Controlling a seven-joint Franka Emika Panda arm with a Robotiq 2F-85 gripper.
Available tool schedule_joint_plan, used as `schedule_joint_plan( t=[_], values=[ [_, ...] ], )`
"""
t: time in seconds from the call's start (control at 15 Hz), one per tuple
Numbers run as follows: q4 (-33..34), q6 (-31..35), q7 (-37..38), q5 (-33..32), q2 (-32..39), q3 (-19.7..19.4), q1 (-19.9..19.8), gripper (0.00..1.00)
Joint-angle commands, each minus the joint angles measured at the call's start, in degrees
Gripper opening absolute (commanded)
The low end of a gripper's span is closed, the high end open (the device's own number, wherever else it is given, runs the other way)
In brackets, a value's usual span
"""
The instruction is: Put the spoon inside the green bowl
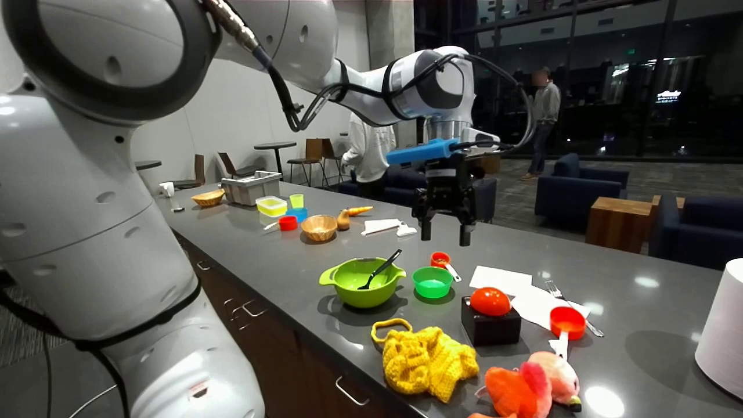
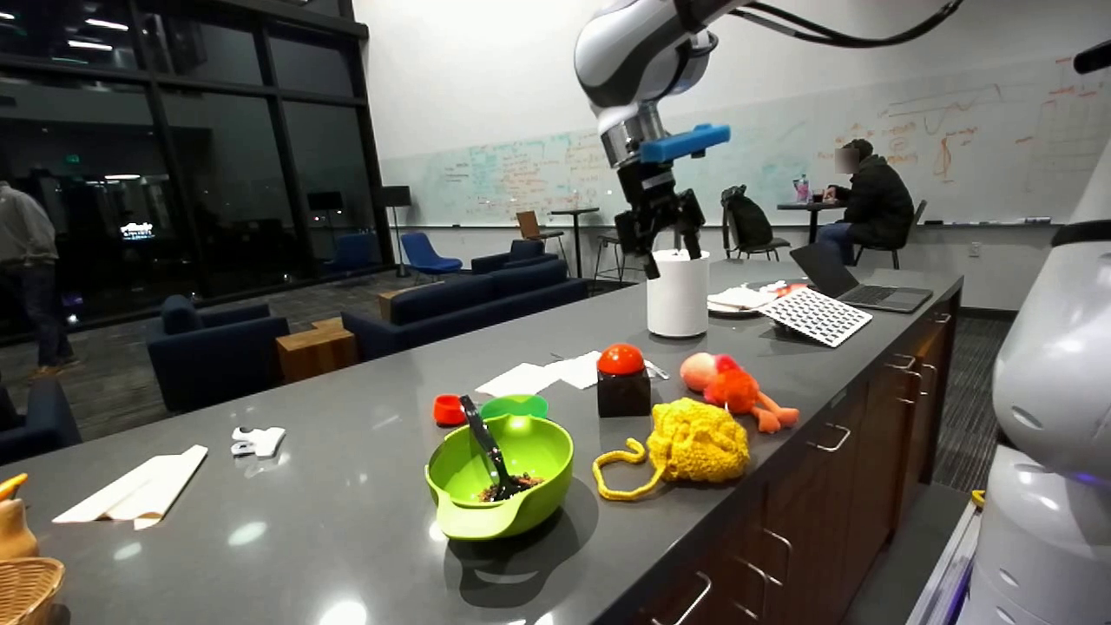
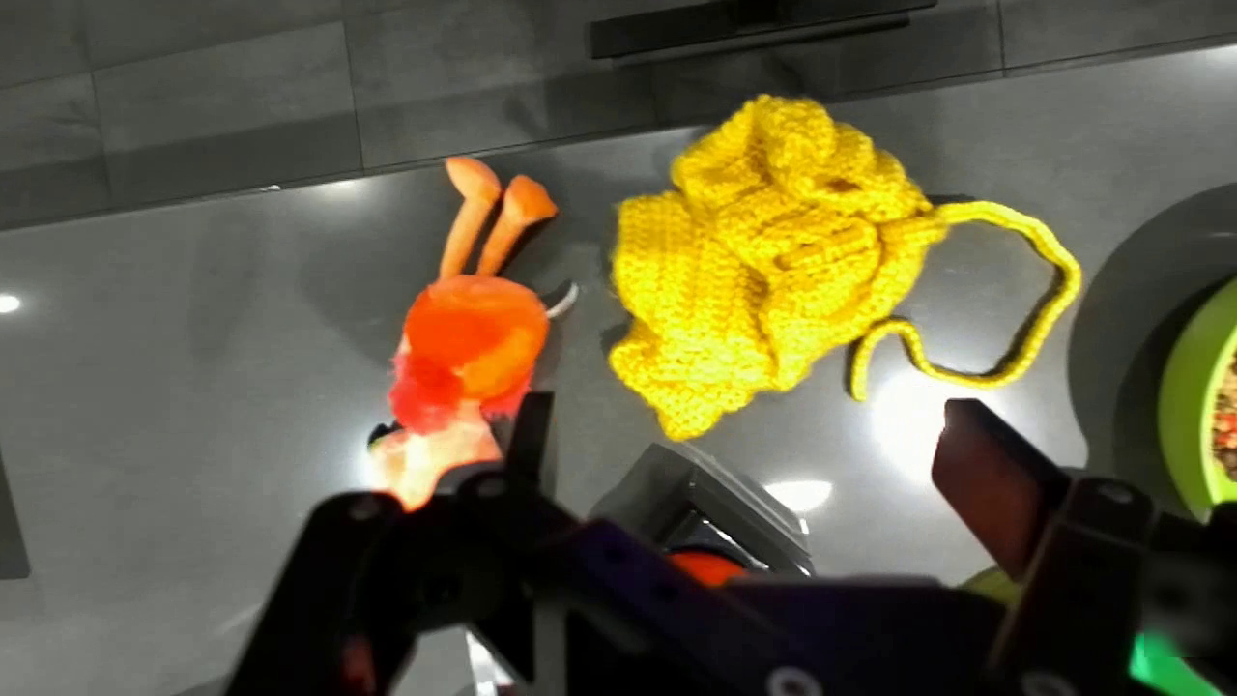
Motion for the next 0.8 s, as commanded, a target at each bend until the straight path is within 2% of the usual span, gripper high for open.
schedule_joint_plan(
  t=[0.0,0.4,0.73],
  values=[
    [-0.09,3.49,5.23,5.01,2.47,2.31,2.88,1.0],
    [1.3,10.52,12.04,10.35,10.43,6.56,7.37,1.0],
    [3.97,14.49,12.1,12.01,17.41,8.51,10.4,1.0]
  ],
)
